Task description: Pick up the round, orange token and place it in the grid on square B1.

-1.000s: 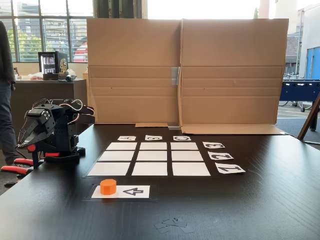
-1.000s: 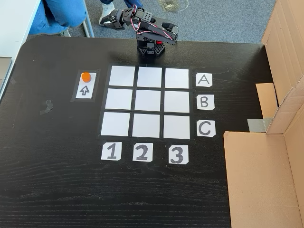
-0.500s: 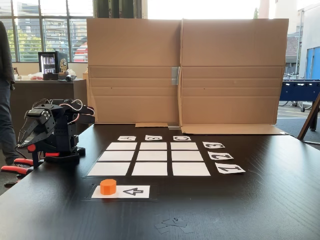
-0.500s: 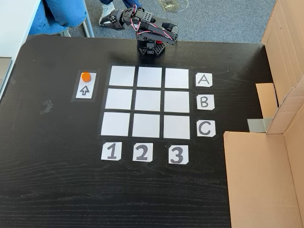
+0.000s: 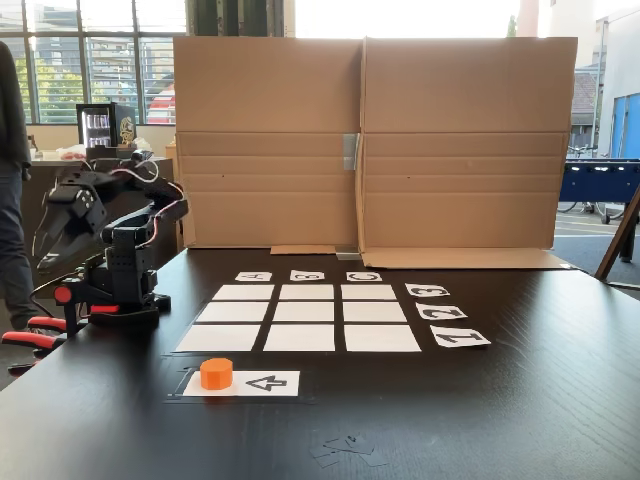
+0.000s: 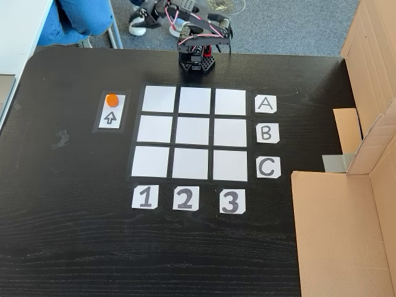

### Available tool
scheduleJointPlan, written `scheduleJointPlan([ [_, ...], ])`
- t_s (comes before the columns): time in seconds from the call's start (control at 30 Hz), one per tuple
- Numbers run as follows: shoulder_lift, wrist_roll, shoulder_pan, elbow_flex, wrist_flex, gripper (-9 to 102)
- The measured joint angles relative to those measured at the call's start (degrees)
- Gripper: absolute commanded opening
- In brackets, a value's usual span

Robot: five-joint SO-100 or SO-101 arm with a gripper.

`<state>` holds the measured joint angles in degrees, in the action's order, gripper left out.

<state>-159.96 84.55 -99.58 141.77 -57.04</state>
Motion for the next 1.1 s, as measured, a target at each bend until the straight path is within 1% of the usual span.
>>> scheduleJointPlan([
  [0.07,4.75,0.00,1.14,-4.57,-1.05,12],
  [0.13,10.81,0.00,2.20,-9.05,-1.32,21],
  [0.17,13.36,0.00,2.72,-10.55,-1.49,23],
  [0.4,26.19,-0.53,7.47,-19.42,-1.67,49],
  [0.53,32.17,-0.97,10.99,-26.54,-3.34,56],
  [0.7,38.50,-0.97,15.64,-35.77,-5.45,60],
  [0.73,39.55,-0.97,16.79,-37.27,-5.71,64],
  [0.77,41.13,-0.97,18.11,-39.29,-5.89,66],
  [0.87,44.56,-1.32,20.83,-43.86,-6.86,68],
  [1.0,48.52,-1.67,24.61,-48.52,-8.09,80],
  [1.1,50.45,-2.90,27.42,-50.19,-8.35,94],
])
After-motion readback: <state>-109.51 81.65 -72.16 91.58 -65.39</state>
